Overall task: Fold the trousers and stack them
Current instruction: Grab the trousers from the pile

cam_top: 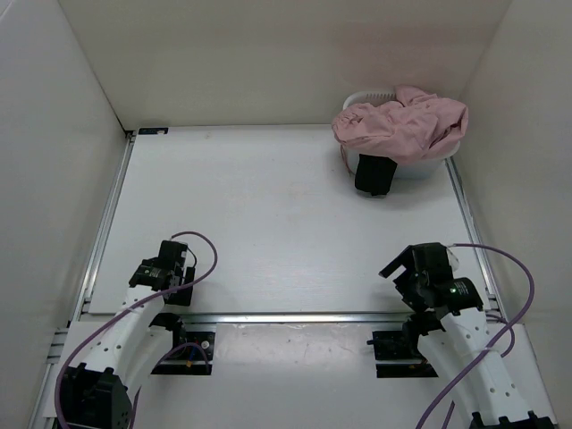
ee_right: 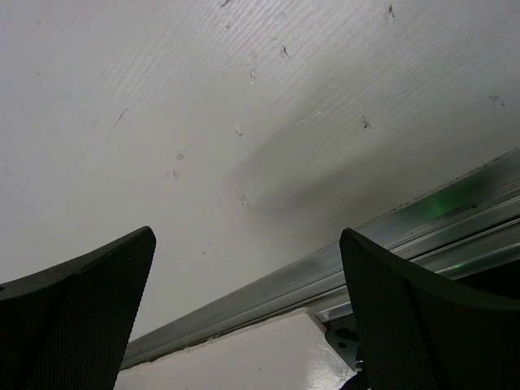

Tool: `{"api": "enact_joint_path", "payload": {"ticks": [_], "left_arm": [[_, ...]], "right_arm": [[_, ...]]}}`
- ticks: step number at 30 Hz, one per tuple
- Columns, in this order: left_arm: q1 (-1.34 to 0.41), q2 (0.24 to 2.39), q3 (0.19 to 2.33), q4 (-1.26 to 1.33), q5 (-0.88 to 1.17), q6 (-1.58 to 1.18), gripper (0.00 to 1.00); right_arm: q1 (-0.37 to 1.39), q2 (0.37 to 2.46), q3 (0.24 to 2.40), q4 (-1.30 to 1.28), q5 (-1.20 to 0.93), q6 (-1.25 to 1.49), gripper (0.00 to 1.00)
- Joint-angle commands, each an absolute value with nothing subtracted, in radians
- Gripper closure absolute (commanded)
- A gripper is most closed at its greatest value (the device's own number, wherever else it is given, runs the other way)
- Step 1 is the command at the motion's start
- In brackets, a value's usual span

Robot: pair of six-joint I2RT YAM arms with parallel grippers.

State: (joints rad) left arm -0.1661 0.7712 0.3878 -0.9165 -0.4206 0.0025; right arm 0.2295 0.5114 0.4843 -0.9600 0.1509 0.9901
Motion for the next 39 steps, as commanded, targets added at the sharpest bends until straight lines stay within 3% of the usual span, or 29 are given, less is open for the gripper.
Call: {"api": "enact_joint_path", "payload": {"ticks": [1,8,10,11,16,21,24,26,30,33,34,36,39], "left_arm": [[-0.170,0.776,0.380,-0.936,-0.430,0.000,0.00],[-0.170,0.922,0.650,-0.865,-0.407,0.000,0.00],[-0.170,1.029,0.782,-0.854,-0.407,0.000,0.00],[-0.170,1.067,0.825,-0.845,-0.407,0.000,0.00],[-0.170,1.291,1.055,-0.845,-0.407,0.000,0.00],[-0.170,1.365,1.149,-0.836,-0.397,0.000,0.00],[-0.170,1.365,1.126,-0.816,-0.397,0.000,0.00],[-0.170,1.365,1.108,-0.807,-0.397,0.000,0.00],[-0.170,1.365,1.068,-0.807,-0.397,0.000,0.00],[-0.170,1.365,1.068,-0.796,-0.406,0.000,0.00],[-0.170,1.365,1.068,-0.796,-0.407,0.000,0.00],[-0.170,1.365,1.068,-0.796,-0.407,0.000,0.00],[-0.170,1.365,1.080,-0.796,-0.407,0.000,0.00]], "right_arm": [[0.233,0.535,0.564,-1.077,0.199,0.922,0.01],[0.233,0.793,0.996,-0.917,0.299,0.625,0.01],[0.233,1.034,1.232,-0.875,0.357,0.557,0.01],[0.233,1.035,1.314,-0.862,0.357,0.519,0.01],[0.192,1.506,1.814,-0.833,0.394,0.357,0.01],[0.088,1.934,2.266,-0.911,0.246,0.385,0.01],[0.077,2.080,2.361,-0.960,0.245,0.407,0.01],[0.077,2.092,2.306,-0.942,0.255,0.416,0.01],[0.077,2.092,2.241,-0.933,0.279,0.416,0.16],[0.077,2.056,2.212,-0.923,0.267,0.402,0.55],[0.077,2.027,2.212,-0.923,0.256,0.402,0.81],[0.110,1.984,2.203,-0.913,0.256,0.391,1.00],[0.211,1.863,2.181,-0.862,0.313,0.338,1.00]]}}
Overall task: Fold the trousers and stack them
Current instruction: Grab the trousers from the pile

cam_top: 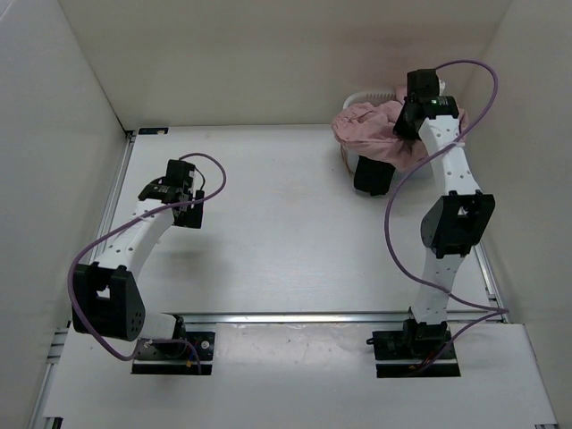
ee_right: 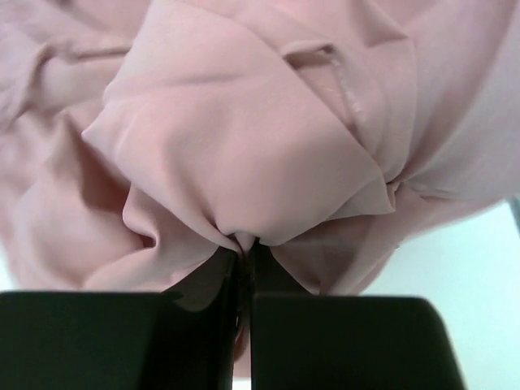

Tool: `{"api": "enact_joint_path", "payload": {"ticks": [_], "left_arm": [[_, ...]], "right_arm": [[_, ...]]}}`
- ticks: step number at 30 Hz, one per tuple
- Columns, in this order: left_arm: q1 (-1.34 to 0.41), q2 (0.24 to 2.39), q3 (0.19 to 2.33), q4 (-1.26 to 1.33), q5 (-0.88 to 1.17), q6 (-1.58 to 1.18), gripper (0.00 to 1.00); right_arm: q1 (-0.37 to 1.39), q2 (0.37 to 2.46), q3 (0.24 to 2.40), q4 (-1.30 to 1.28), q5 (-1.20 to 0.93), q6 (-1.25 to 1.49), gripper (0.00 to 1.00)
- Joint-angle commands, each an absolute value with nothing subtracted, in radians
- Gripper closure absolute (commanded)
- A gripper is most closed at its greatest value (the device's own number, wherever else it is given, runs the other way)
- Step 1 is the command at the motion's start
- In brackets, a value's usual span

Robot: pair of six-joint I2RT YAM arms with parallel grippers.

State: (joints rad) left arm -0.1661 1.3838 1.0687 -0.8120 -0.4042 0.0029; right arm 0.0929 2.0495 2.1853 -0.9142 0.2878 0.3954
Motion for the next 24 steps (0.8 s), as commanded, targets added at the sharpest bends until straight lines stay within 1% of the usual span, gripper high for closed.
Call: {"api": "enact_joint_path", "payload": {"ticks": [1,2,3,4,5,6,8,9,10,11,12,13,15,16,17,18,19,20,21,23,24], "left_arm": [[-0.170,1.356,1.080,-0.796,-0.407,0.000,0.00],[-0.170,1.356,1.080,-0.796,-0.407,0.000,0.00],[-0.170,1.356,1.071,-0.796,-0.416,0.000,0.00],[-0.170,1.356,1.051,-0.786,-0.431,0.000,0.00],[-0.160,1.356,1.051,-0.785,-0.442,0.000,0.00],[-0.150,1.356,1.039,-0.785,-0.442,0.000,0.00],[-0.079,1.377,1.060,-0.785,-0.422,0.000,0.00],[-0.043,1.378,1.078,-0.802,-0.393,0.000,0.00],[0.028,1.378,1.097,-0.822,-0.320,0.000,0.00],[0.064,1.378,1.133,-0.822,-0.287,0.000,0.00],[0.098,1.378,1.152,-0.834,-0.261,0.000,0.00],[0.153,1.378,1.170,-0.834,-0.230,0.000,0.00],[0.202,1.368,1.236,-0.844,-0.219,0.000,0.00],[0.242,1.368,1.283,-0.853,-0.204,0.000,0.00],[0.261,1.359,1.305,-0.853,-0.193,0.000,0.00],[0.274,1.359,1.327,-0.864,-0.193,0.000,0.00],[0.275,1.359,1.345,-0.864,-0.193,0.000,0.00],[0.275,1.359,1.360,-0.864,-0.218,0.000,0.00],[0.275,1.350,1.383,-0.864,-0.218,0.000,0.00],[0.275,1.350,1.399,-0.864,-0.218,0.000,0.00],[0.275,1.350,1.399,-0.864,-0.218,0.000,0.00]], "right_arm": [[0.256,1.803,2.181,-0.826,0.346,0.318,1.00],[0.308,1.777,2.181,-0.804,0.442,0.292,1.00],[0.431,1.741,2.201,-0.778,0.484,0.232,1.00],[0.496,1.729,2.215,-0.719,0.511,0.198,1.00],[0.629,1.729,2.233,-0.686,0.532,0.164,1.00],[0.693,1.729,2.253,-0.651,0.551,0.109,1.00],[0.809,1.729,2.313,-0.533,0.575,0.069,1.00],[0.906,1.729,2.324,-0.482,0.575,0.055,1.00],[0.948,1.729,2.324,-0.429,0.575,0.045,1.00],[1.012,1.729,2.324,-0.325,0.563,0.044,1.00],[1.037,1.720,2.324,-0.281,0.563,0.044,1.00],[1.054,1.720,2.315,-0.247,0.563,0.058,1.00],[1.066,1.720,2.315,-0.213,0.589,0.112,1.00],[1.048,1.720,2.284,-0.231,0.666,0.202,1.00],[1.031,1.709,2.263,-0.259,0.701,0.259,1.00],[1.011,1.694,2.238,-0.353,0.722,0.331,1.00],[0.988,1.683,2.206,-0.407,0.723,0.483,1.00],[0.948,1.669,2.116,-0.458,0.723,0.555,1.00],[0.928,1.642,2.061,-0.554,0.682,0.624,1.00],[0.872,1.609,1.935,-0.633,0.626,0.772,0.99],[0.827,1.565,1.735,-0.752,0.591,0.844,0.85]]}}
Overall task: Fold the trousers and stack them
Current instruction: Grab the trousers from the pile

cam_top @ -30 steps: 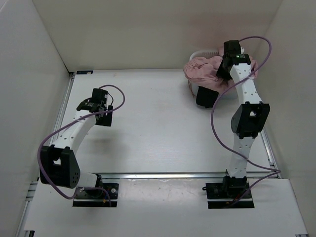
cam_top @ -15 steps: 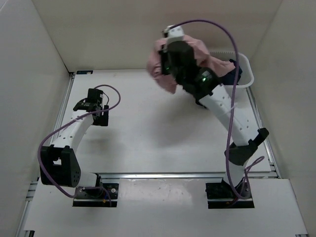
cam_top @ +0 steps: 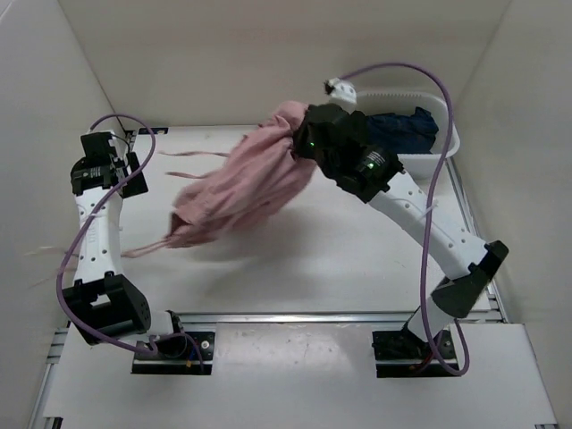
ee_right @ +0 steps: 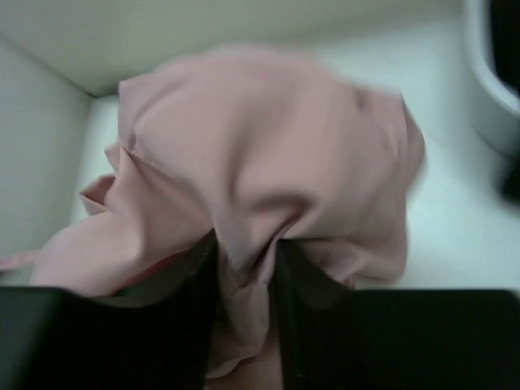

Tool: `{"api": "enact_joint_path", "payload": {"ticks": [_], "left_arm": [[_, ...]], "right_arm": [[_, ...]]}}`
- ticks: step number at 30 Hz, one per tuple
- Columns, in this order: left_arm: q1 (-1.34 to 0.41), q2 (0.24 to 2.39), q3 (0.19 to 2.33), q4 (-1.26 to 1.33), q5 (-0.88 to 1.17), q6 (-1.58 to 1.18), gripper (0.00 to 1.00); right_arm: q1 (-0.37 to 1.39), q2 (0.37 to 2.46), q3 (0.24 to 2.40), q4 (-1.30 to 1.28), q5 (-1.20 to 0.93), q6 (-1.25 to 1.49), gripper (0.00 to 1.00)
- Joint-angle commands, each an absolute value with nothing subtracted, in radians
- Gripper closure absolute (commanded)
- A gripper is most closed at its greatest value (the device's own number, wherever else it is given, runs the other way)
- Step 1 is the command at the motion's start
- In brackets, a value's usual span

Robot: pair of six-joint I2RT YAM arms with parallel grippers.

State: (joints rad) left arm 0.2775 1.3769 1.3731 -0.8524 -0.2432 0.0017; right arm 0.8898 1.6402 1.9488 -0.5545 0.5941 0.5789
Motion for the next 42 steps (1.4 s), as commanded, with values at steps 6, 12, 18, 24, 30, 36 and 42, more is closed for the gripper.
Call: {"api": "enact_joint_path", "payload": {"ticks": [6,12,18,24,30,36,42], "left_arm": [[0.275,1.359,1.355,-0.864,-0.218,0.000,0.00],[0.203,1.379,1.275,-0.884,-0.236,0.000,0.00],[0.183,1.411,1.256,-0.919,-0.161,0.000,0.00],[0.037,1.485,1.275,-0.930,-0.121,0.000,0.00],[-0.216,1.658,1.387,-0.919,-0.110,0.000,0.00],[-0.359,1.895,1.486,-0.901,-0.046,0.000,0.00],[-0.416,2.023,1.486,-0.891,-0.095,0.000,0.26]], "right_arm": [[0.635,1.489,1.330,-0.850,0.520,0.740,0.01],[0.900,1.500,1.396,-0.786,0.574,0.329,0.01],[1.051,1.679,1.506,-0.715,0.209,0.154,0.01],[1.062,1.893,1.557,-0.738,0.160,0.110,0.01],[1.022,1.878,1.335,-0.660,0.261,0.405,0.12],[0.936,1.665,0.988,-0.537,0.238,0.646,0.73],[0.908,1.629,1.000,-0.655,0.333,0.646,1.00]]}}
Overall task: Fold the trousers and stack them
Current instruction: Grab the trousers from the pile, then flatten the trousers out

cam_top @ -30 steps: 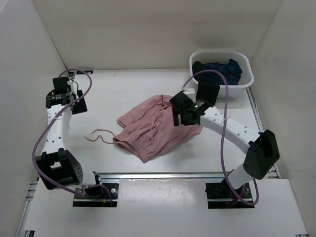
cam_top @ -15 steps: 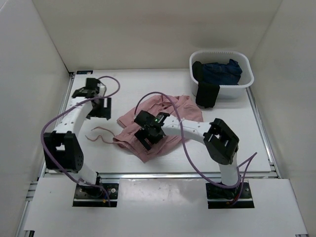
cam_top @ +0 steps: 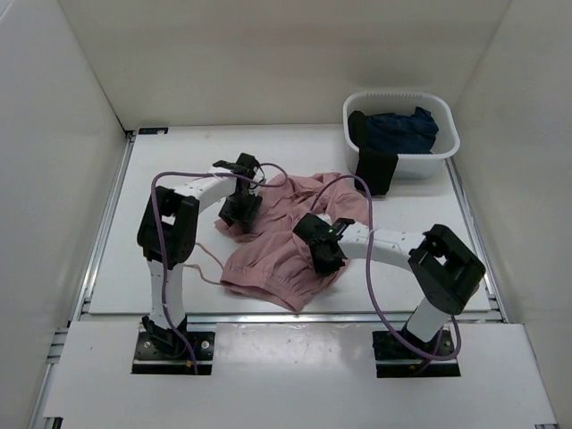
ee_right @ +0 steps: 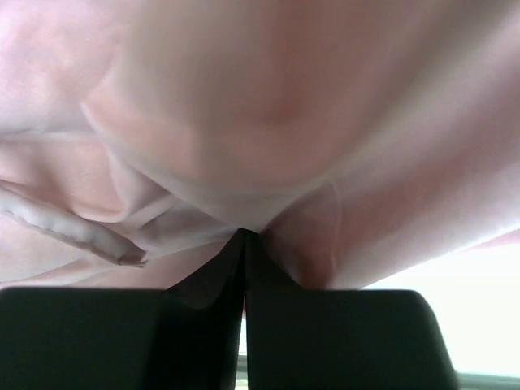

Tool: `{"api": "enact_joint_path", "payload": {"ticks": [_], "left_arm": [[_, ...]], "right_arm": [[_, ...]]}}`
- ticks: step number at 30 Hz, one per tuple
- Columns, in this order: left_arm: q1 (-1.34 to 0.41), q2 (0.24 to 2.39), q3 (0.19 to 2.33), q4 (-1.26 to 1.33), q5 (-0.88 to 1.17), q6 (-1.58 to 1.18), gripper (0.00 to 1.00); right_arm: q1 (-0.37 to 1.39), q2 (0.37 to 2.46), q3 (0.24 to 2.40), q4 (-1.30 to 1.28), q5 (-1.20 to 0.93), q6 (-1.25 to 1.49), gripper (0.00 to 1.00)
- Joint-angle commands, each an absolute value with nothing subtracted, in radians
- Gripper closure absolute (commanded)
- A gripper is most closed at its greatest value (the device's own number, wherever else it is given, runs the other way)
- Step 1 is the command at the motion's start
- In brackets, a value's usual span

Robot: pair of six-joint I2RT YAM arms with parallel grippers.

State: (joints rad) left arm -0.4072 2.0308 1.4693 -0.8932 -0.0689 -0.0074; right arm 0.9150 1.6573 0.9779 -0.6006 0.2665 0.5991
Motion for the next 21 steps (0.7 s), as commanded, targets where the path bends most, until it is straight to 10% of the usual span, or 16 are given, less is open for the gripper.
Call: {"api": "enact_joint_path", "payload": {"ticks": [1,2,3,8,16,21], "left_arm": [[-0.416,2.032,1.476,-0.891,-0.110,0.000,0.44],[-0.416,2.020,1.457,-0.891,-0.127,0.000,0.78],[-0.407,2.005,1.445,-0.891,-0.141,0.000,0.86],[-0.327,1.757,1.257,-0.891,-0.215,0.000,0.86],[-0.186,1.370,0.911,-0.873,-0.531,0.000,0.86],[-0.112,1.336,0.948,-0.923,-0.419,0.000,0.74]], "right_arm": [[0.879,1.629,1.000,-0.693,0.344,0.632,1.00],[0.856,1.640,1.000,-0.712,0.344,0.632,1.00],[0.830,1.650,1.000,-0.727,0.353,0.620,1.00],[0.583,1.681,1.021,-0.819,0.454,0.566,1.00],[0.570,1.805,1.633,-0.933,0.617,0.364,1.00],[0.664,1.683,1.601,-0.900,0.542,0.354,0.62]]}}
